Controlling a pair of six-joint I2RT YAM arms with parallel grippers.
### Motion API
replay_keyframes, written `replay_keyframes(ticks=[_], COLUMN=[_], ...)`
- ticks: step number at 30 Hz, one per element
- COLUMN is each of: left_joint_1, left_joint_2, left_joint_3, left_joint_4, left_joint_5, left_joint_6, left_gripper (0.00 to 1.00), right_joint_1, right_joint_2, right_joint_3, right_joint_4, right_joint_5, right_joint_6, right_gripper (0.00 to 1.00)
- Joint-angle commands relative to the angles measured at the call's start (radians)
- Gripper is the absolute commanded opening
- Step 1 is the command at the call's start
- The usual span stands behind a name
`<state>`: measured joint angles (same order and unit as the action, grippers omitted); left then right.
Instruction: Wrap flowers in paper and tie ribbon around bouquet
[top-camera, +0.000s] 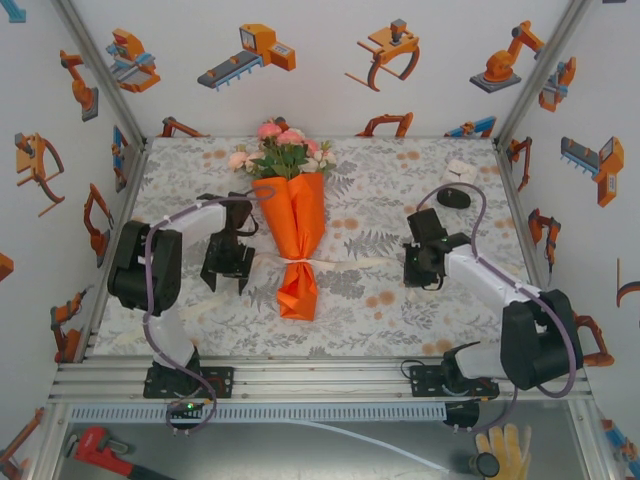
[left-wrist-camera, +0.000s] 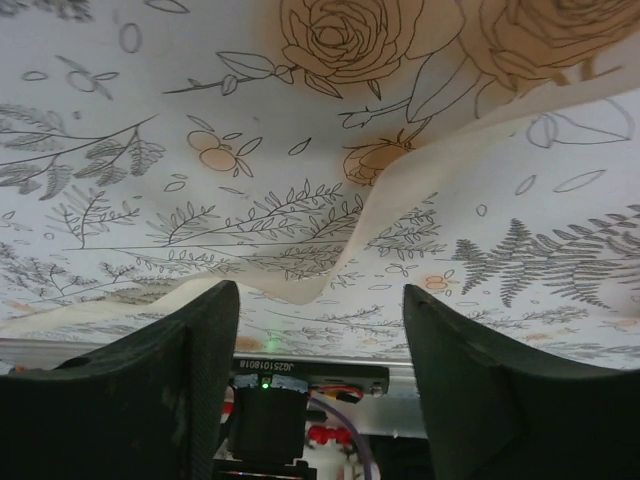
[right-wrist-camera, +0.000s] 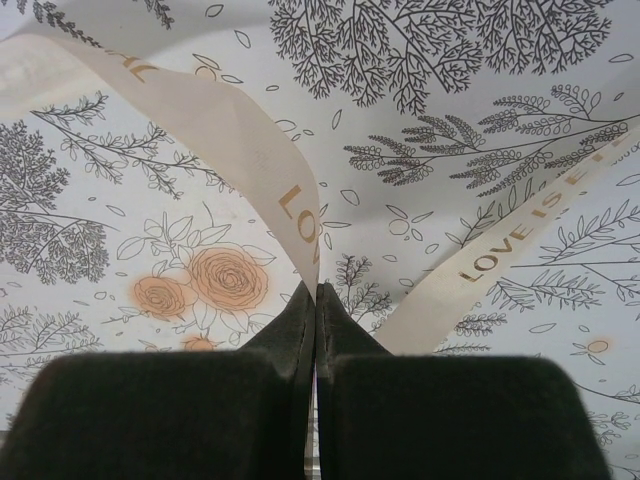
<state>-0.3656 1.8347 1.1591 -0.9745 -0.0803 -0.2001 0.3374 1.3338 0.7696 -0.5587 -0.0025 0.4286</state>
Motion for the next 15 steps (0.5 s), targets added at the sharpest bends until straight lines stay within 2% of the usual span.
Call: replay_keyframes(ticks=[1,7,8,9,13,15], left_joint_1=[0.004,0.009,0.01,0.008,0.011,0.014], left_joint_2=[0.008,0.001,-0.009,-0.026,-0.135,-0.21], left_joint_3=[0.026,-0.002,-0.005,-0.006,-0.013,-0.013], left_joint_4=[-0.072,-0.068,-0.068,-0.066,-0.044,-0.014], left_joint_5=[0.008,0.017,0.011,-0.003,-0.068,-0.026], left_joint_6=[-0.012,-0.015,-0.018,-0.018,-0.019,-0.017], left_gripper=[0.5,0.23,0.15,0.01,0.0,0.0], right_joint_1=[0.004,0.004,0.004,0.004,0.003,0.003], right_joint_2=[-0.029,-0.049,-0.053,-0.058,-0.088,-0.088], right_joint_3=[0.022,0.032,0.033,0.034,0.014,0.008], right_joint_4=[-0.02,-0.021,-0.02,-0.017,0.025,0.053], right_joint_5=[0.02,0.039,0.055,0.07,0.077,0.063], right_joint_6=[-0.007,-0.009,-0.008,-0.005,-0.013,-0.023], right_gripper=[0.0,0.0,0.0,0.0,0.0,0.33])
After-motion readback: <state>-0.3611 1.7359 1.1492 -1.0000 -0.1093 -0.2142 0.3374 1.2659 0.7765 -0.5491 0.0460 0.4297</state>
